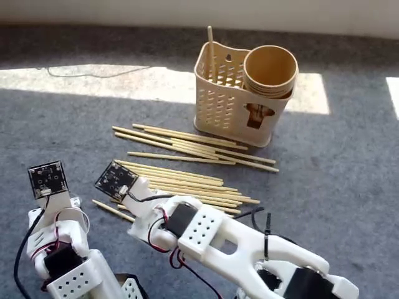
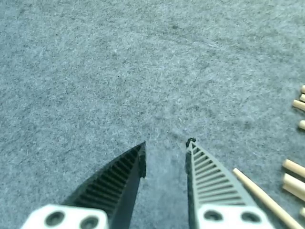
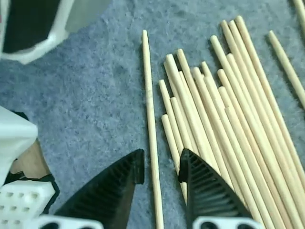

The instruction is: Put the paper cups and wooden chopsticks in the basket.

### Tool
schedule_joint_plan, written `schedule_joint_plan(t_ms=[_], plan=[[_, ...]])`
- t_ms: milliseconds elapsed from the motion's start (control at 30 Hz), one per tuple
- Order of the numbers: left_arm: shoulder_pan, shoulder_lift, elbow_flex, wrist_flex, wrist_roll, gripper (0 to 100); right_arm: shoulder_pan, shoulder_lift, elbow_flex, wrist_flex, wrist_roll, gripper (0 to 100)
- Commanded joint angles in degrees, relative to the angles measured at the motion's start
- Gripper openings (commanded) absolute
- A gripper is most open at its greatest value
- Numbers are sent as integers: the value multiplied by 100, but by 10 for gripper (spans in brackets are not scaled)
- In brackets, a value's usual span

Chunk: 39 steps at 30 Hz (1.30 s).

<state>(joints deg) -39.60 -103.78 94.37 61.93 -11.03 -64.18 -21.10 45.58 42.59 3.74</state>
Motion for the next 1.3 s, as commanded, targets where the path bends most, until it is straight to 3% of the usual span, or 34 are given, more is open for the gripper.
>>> schedule_joint_plan(t_ms=[0, 500, 933, 1267], plan=[[-84, -48, -286, -105, 0, 146, -84, 382, -92, -198, -9, 134], [-75, -48, -286, -105, 0, 146, -110, 1560, -646, -470, -9, 134], [-66, -48, -268, -105, 0, 147, -303, 936, -602, -180, -9, 134], [-66, -48, -251, -105, 0, 147, -277, 1938, -831, -180, 0, 134]])
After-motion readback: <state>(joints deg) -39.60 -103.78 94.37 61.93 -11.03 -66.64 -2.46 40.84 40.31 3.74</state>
